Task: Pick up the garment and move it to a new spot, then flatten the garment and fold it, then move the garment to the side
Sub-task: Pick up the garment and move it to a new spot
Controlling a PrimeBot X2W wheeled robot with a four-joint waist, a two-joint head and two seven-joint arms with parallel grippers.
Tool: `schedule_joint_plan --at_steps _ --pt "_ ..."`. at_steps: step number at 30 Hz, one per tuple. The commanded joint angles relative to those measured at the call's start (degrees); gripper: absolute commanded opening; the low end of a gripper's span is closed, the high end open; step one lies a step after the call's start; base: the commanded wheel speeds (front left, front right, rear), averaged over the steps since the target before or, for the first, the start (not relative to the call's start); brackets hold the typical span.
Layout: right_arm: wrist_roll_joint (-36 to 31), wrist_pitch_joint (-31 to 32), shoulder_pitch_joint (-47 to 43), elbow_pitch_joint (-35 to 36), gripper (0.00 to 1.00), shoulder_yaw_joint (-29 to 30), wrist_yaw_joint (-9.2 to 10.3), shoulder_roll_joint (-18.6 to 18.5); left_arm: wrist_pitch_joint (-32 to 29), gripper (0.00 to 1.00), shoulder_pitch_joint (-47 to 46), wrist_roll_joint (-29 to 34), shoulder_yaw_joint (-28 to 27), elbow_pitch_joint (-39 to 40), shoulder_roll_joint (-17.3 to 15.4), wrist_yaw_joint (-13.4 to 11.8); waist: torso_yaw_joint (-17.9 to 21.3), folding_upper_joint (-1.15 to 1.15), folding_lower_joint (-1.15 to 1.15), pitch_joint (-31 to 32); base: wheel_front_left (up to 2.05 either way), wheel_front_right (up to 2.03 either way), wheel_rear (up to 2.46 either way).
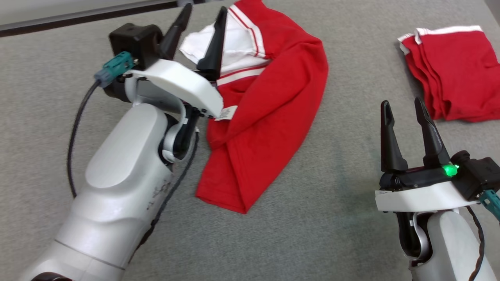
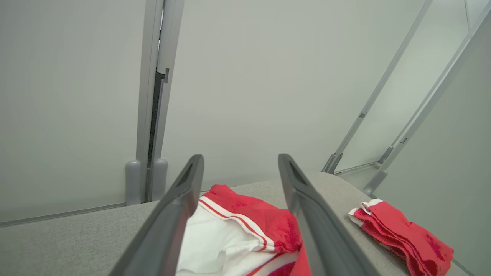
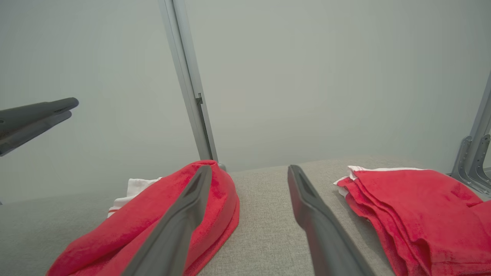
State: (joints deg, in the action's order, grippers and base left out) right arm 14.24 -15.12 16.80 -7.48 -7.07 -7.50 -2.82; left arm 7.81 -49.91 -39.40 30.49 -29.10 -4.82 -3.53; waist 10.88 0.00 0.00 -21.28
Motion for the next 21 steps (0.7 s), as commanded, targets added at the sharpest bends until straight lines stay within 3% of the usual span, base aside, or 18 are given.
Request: schedule_joint_plan --at_steps 1,12,21 --pt "-0.96 -0.04 -0.47 -0.42 1.0 0.57 0.03 -0.12 2.04 1.0 0.06 0.67 -0.55 -0.26 -1.54 0.78 -3.12 0.0 0.0 2.31 0.0 0.0 0.0" --pt "-4.81 -0.05 -3.93 -2.6 1.0 3.83 0.03 -0.16 6.32 1.0 10.1 3.16 -0.47 0.46 -8.59 2.34 -14.22 0.0 0.0 9.32 0.0 0.0 0.0" --pt "-5.62 -0.04 -6.83 -1.96 1.0 4.67 0.03 -0.13 7.37 1.0 22.81 3.6 -2.53 4.77 -10.7 3.18 -17.91 0.0 0.0 13.14 0.0 0.0 0.0"
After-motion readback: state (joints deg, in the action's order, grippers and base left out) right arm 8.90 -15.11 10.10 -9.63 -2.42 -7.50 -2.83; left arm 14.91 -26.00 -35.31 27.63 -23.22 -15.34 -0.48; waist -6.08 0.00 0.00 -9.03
